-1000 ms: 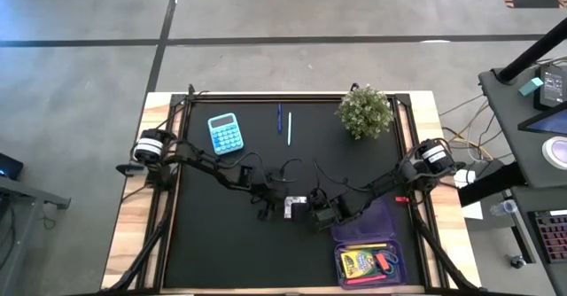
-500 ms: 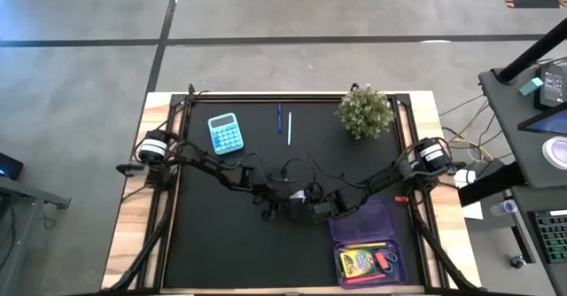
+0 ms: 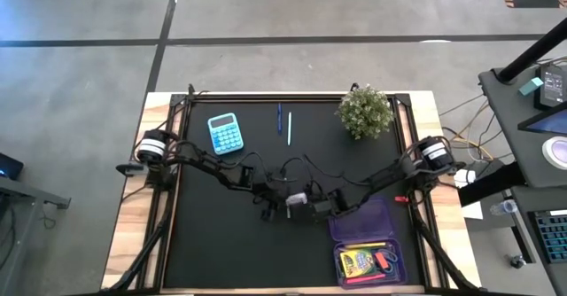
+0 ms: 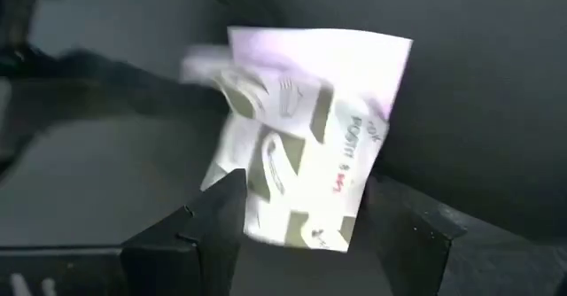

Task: Pack school essentials
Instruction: Put the white sticky note into the purple supply box

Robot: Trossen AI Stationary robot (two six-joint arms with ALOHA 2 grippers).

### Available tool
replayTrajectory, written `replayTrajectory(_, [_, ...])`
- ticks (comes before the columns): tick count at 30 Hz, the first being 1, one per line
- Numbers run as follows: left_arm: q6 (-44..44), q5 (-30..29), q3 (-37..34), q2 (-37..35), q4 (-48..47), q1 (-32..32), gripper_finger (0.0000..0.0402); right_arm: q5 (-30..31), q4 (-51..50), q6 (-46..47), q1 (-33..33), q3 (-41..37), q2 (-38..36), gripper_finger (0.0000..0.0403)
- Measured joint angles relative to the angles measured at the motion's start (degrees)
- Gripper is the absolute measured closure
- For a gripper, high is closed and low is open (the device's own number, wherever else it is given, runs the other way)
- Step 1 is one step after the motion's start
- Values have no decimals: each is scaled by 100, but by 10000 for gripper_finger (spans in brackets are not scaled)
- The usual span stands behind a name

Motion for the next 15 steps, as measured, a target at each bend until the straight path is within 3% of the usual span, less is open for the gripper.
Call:
replayTrajectory(8, [-58, 379, 3, 16, -44, 4, 217, -83, -429, -793, 4, 4, -310, 195])
replayTrajectory(12, [-390, 1014, 11, 48, 226, -11, 217, -61, -446, -815, -7, 7, -257, 195])
replayTrajectory(15, [-476, 1104, 25, 62, 311, -20, 217, -64, -465, -771, -19, 7, -157, 195])
